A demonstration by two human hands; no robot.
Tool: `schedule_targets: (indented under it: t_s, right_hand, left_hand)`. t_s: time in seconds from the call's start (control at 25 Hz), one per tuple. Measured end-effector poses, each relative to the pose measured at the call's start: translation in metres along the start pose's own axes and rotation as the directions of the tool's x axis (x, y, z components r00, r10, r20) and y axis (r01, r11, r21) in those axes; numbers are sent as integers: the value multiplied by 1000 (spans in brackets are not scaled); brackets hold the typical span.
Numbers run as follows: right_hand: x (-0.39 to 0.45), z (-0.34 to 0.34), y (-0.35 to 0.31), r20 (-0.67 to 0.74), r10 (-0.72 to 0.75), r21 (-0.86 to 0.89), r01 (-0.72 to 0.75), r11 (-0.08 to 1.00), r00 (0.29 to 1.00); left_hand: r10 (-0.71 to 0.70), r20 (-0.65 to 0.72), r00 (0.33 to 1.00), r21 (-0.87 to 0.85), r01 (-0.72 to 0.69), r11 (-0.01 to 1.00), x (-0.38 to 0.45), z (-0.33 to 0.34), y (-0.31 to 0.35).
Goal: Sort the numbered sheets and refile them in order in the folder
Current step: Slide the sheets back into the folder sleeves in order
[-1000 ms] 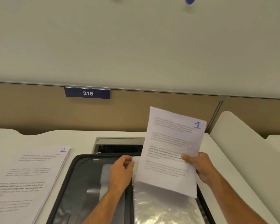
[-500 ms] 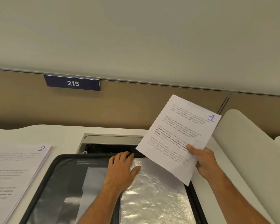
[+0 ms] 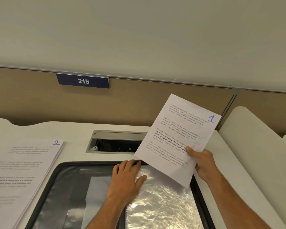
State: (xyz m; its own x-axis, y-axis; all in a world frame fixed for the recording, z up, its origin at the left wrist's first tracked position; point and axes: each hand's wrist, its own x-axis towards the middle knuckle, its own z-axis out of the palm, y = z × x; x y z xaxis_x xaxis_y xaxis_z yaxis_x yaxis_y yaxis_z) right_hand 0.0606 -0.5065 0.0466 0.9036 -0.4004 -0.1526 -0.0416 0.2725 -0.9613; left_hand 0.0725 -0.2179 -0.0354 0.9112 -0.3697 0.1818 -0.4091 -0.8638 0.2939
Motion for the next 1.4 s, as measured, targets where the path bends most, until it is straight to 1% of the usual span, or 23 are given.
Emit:
schedule_targets:
  t_s: [0.2, 0.32, 0.44, 0.56, 0.72, 0.88, 1.0, 1.24, 1.4]
  right_hand:
    - [-4, 0, -1, 6, -5, 17, 5, 1000, 1000]
    - [-4, 5, -3, 19, -40, 16, 39, 999, 999]
    - [-2, 12, -5, 27, -55, 57, 53, 997, 998]
    - [2, 18, -7, 31, -51, 73, 49, 996, 998]
    - [3, 21, -7, 31, -63, 71, 60, 996, 998]
    - [5, 23, -2, -23, -61, 72, 63, 995, 998]
    - [2, 29, -1, -39, -75, 93, 78, 993, 996]
    - [0, 52, -1, -30, -105, 170, 108, 979, 994]
    - [-1, 58, 2, -28, -104, 194, 107, 975, 994]
  left_hand:
    - [4, 6, 1000, -20, -4, 1000, -8, -7, 2]
    - [-98, -2, 995, -136, 96, 986, 3, -16, 4]
    - [-190, -20, 982, -234, 180, 955, 16, -17, 4]
    - [-226, -16, 974, -280, 212, 936, 19, -15, 6]
    - [-191, -57, 980, -269, 169, 948, 17, -11, 5]
    - [-135, -164, 977, -270, 87, 959, 11, -4, 6]
    - [-97, -239, 966, -261, 32, 965, 8, 2, 4]
    - [-46, -300, 953, -277, -41, 960, 6, 1, 5]
    - [-1, -387, 922, -234, -98, 967, 5, 5, 6]
